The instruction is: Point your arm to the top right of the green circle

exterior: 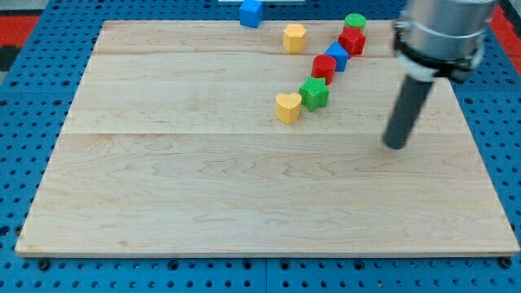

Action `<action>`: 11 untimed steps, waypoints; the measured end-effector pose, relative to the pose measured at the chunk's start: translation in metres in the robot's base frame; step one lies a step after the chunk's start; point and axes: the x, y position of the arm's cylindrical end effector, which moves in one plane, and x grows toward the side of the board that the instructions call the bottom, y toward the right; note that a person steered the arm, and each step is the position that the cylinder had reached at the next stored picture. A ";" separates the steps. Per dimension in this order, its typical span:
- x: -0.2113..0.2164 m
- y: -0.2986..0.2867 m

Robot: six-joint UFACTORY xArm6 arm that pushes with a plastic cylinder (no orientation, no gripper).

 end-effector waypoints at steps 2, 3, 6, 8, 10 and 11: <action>-0.065 0.134; -0.081 0.133; -0.183 0.109; -0.223 0.051; -0.267 -0.004; -0.261 -0.056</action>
